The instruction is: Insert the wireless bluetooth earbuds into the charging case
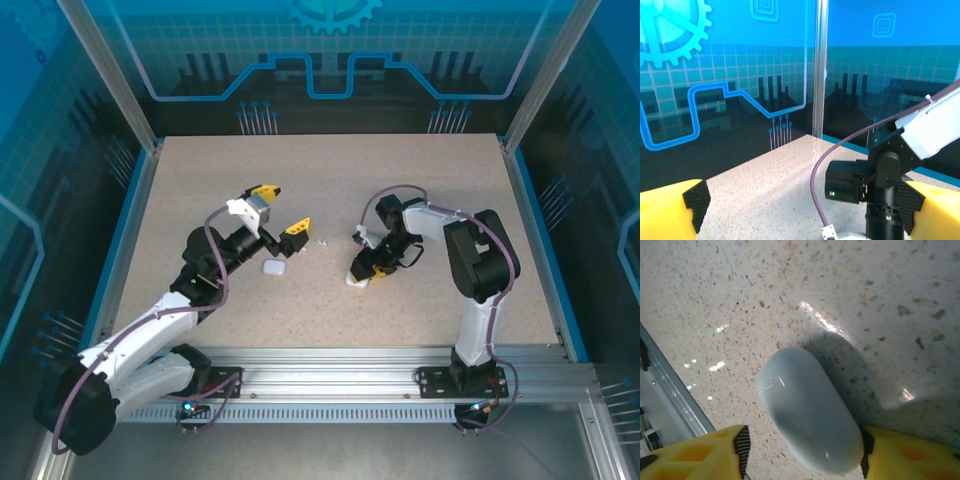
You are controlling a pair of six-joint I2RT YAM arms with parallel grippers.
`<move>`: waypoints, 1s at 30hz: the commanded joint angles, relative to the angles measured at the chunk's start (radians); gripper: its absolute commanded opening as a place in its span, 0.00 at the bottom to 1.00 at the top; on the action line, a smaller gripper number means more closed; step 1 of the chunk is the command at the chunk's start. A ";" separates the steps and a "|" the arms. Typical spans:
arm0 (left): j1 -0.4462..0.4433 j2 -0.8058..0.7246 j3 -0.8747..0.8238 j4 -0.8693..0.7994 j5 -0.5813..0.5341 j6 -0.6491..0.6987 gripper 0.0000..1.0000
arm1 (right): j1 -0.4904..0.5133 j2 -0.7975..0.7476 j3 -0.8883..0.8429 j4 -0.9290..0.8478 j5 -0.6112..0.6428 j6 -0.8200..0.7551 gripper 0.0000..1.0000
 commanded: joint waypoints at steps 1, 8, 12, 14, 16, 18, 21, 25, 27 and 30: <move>0.004 0.017 0.029 -0.022 -0.027 -0.012 0.99 | -0.026 -0.054 0.017 -0.009 0.124 0.009 0.67; 0.006 0.031 0.040 -0.055 -0.082 -0.050 0.99 | -0.034 -0.178 0.010 -0.019 0.246 0.011 0.74; 0.009 0.036 0.073 -0.132 -0.117 -0.085 0.99 | -0.034 -0.276 0.003 -0.011 0.304 0.020 0.79; 0.014 0.037 0.081 -0.151 -0.126 -0.098 0.99 | -0.032 -0.330 -0.006 0.000 0.336 0.023 0.81; 0.021 0.037 0.091 -0.178 -0.136 -0.120 0.99 | -0.028 -0.385 -0.014 0.015 0.361 0.023 0.83; 0.033 0.037 0.108 -0.224 -0.145 -0.156 0.99 | -0.018 -0.446 -0.029 0.048 0.389 0.024 0.86; 0.062 0.043 0.132 -0.297 -0.145 -0.212 0.99 | 0.005 -0.539 -0.062 0.113 0.419 0.030 0.90; 0.117 0.058 0.173 -0.431 -0.154 -0.265 0.99 | 0.053 -0.631 -0.109 0.219 0.451 0.039 0.94; 0.151 0.064 0.191 -0.500 -0.168 -0.288 0.99 | 0.079 -0.660 -0.128 0.266 0.467 0.042 0.95; 0.204 0.062 0.198 -0.566 -0.165 -0.325 0.99 | 0.127 -0.685 -0.154 0.331 0.514 0.048 0.98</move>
